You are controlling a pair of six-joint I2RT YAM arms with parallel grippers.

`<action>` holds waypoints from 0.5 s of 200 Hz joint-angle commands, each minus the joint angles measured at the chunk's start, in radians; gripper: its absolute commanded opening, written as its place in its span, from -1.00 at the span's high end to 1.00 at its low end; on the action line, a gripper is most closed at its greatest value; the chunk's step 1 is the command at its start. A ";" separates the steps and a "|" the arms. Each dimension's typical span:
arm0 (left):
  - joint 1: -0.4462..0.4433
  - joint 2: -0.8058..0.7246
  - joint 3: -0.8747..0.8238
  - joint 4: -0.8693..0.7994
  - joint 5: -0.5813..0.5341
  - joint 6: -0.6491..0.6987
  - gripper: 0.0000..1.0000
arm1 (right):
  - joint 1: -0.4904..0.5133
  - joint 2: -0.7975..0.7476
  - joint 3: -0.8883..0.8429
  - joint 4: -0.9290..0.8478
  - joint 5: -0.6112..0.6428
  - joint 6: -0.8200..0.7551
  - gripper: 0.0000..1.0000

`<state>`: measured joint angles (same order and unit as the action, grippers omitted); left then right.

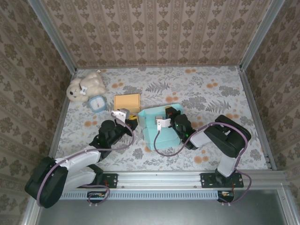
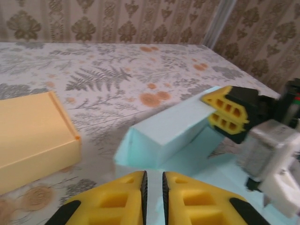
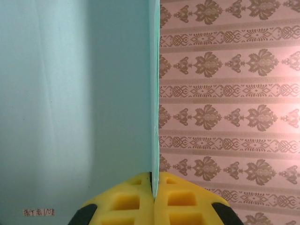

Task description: Fold the paper box

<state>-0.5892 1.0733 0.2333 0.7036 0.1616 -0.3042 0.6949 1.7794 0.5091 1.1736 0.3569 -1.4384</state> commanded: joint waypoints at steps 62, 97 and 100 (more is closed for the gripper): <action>0.156 0.449 0.033 0.383 0.338 -0.004 0.49 | 0.006 -0.024 -0.023 -0.068 -0.017 0.050 1.00; 0.268 0.643 0.052 0.607 0.499 -0.080 0.50 | 0.006 -0.020 -0.020 -0.070 -0.021 0.047 1.00; 0.272 0.655 0.061 0.604 0.519 -0.081 0.50 | 0.006 -0.020 -0.020 -0.071 -0.020 0.048 1.00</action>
<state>-0.3653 1.6356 0.2562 1.0904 0.4965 -0.3248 0.6949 1.7710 0.5083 1.1625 0.3557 -1.4322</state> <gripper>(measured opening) 0.250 0.054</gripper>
